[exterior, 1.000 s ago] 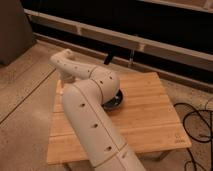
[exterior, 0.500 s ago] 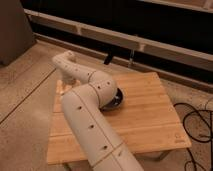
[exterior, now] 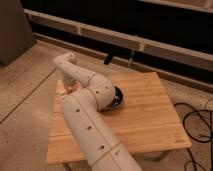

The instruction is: Drag the pepper across the table

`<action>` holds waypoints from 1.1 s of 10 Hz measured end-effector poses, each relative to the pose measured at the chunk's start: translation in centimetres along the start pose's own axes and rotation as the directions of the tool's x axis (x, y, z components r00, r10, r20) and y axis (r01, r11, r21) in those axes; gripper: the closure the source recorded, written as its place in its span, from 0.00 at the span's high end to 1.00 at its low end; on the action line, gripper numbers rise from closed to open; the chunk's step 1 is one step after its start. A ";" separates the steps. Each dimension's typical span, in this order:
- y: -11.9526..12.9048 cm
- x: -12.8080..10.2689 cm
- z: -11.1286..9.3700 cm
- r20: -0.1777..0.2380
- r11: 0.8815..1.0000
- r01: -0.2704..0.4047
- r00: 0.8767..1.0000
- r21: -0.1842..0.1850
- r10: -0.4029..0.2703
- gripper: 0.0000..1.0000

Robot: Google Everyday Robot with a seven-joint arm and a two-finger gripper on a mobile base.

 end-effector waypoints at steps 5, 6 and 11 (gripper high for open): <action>8.0 -3.5 -12.1 0.278 0.966 0.244 0.937 -0.090 -0.211 0.00; 9.9 -2.8 -14.0 0.307 0.939 0.329 0.908 -0.099 -0.286 0.00; 19.7 8.5 -20.2 0.383 0.581 0.804 0.581 -0.128 -0.719 0.00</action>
